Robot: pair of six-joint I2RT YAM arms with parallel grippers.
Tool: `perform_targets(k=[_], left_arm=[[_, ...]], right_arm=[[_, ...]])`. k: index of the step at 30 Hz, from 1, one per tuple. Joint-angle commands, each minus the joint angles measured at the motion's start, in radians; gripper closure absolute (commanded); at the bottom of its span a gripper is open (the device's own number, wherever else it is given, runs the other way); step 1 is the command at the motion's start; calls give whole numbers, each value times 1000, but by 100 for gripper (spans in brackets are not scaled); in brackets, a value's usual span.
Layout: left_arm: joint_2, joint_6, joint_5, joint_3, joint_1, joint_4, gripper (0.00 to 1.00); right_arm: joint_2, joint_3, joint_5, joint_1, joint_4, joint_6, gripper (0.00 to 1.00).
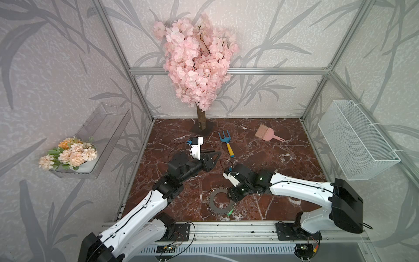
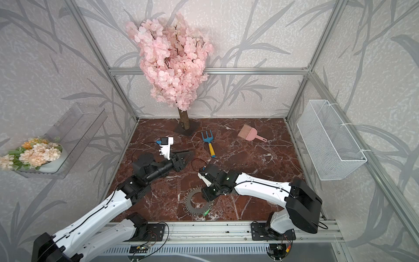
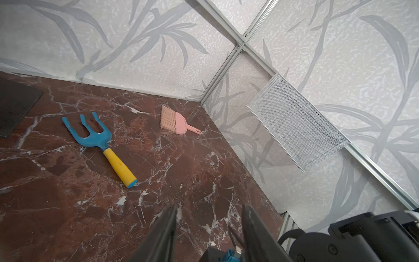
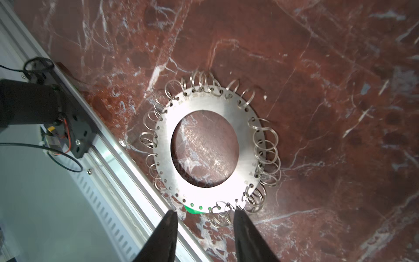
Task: Attach keys to a key ring
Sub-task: Pick up the keyring from the center of the board.
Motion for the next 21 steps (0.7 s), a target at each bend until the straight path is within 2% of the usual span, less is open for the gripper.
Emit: perform_targets(k=[1, 8, 14, 16, 19, 21], left_arm=[[-24, 13, -43, 12, 2, 20, 51], [-19, 19, -40, 31, 1, 22, 51], [-35, 22, -46, 36, 3, 19, 50], [-37, 21, -47, 37, 3, 18, 50], [-38, 21, -44, 38, 4, 15, 50], [-40, 20, -45, 39, 4, 11, 50]], right_arm=[[42, 0, 48, 47, -39, -13, 55], [137, 64, 188, 135, -137, -56, 52], [170, 97, 267, 168, -174, -77, 42], [189, 110, 280, 174, -191, -87, 45], [214, 123, 282, 180, -209, -100, 56], [225, 128, 281, 183, -215, -105, 58]])
